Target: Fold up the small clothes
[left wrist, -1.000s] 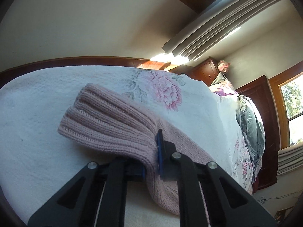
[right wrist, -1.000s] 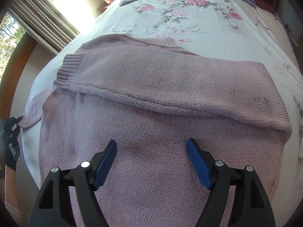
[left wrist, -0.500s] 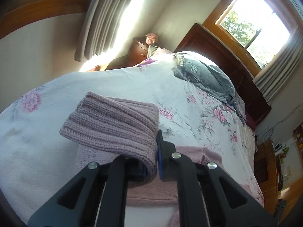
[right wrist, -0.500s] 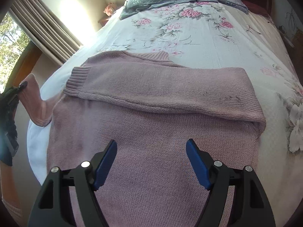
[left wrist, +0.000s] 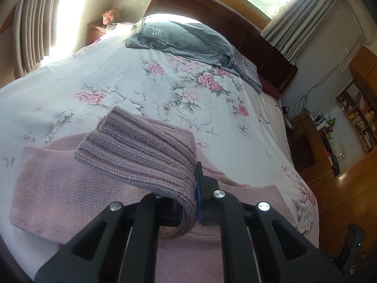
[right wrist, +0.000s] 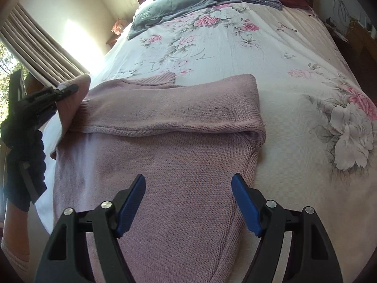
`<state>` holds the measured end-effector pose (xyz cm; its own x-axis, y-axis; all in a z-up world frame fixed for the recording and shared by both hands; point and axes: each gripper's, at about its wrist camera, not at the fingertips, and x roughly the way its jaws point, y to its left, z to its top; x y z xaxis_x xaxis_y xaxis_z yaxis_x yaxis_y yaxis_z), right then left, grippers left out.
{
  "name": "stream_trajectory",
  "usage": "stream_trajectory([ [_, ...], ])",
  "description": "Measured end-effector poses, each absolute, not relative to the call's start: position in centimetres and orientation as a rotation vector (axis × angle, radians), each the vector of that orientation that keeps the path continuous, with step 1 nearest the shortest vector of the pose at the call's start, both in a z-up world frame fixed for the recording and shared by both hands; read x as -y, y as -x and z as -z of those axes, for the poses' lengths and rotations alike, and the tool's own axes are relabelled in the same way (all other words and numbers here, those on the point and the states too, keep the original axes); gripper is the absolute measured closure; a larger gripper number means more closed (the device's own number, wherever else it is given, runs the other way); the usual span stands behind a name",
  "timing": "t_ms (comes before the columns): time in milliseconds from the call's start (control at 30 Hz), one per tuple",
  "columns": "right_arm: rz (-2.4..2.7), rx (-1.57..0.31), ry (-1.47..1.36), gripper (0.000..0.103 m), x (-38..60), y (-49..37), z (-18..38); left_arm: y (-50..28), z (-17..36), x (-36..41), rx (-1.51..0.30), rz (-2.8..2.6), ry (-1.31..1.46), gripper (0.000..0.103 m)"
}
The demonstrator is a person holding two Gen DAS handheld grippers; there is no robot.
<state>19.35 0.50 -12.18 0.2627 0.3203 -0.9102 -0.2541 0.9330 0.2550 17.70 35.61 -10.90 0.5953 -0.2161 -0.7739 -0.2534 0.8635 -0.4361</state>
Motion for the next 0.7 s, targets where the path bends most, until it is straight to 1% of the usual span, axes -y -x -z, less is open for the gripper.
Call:
stream_trajectory([
  [100, -0.381, -1.247, -0.060, 0.027, 0.4, -19.2, 12.3, -18.8, 15.1, -35.9, -1.053, -0.044, 0.571, 0.096],
  [167, -0.380, -1.248, -0.062, 0.027, 0.7, -19.3, 12.4, -18.7, 16.2, -36.3, -1.046, -0.033, 0.583, 0.092],
  [233, -0.375, -1.249, -0.059, 0.027, 0.8, -19.5, 12.5, -18.4, 16.0, -36.2, -1.031, 0.002, 0.557, 0.090],
  [267, -0.373, -1.251, -0.059, 0.027, 0.8, -19.7, 12.5, -18.2, 15.8, -36.1, -1.030, 0.039, 0.557, 0.081],
  [300, -0.372, -1.252, -0.060, 0.027, 0.7, -19.8, 12.4, -18.0, 15.6, -36.0, -1.033, 0.093, 0.568, 0.074],
  [333, -0.375, -1.251, -0.062, 0.027, 0.5, -20.0, 12.3, -17.4, 15.3, -35.9, -1.034, 0.144, 0.577, 0.065],
  [400, -0.391, -1.245, -0.061, 0.027, -0.3, -20.3, 12.0, -16.1, 14.7, -36.0, -1.033, 0.262, 0.595, 0.060],
  [533, -0.444, -1.242, -0.040, 0.027, -3.3, -21.3, 11.3, -12.4, 13.9, -38.7, -1.014, 0.346, 0.654, 0.056],
  [700, -0.565, -1.263, -0.034, 0.027, -9.4, -23.2, 10.8, -7.7, 13.6, -46.8, -0.946, 0.107, 0.688, 0.056],
])
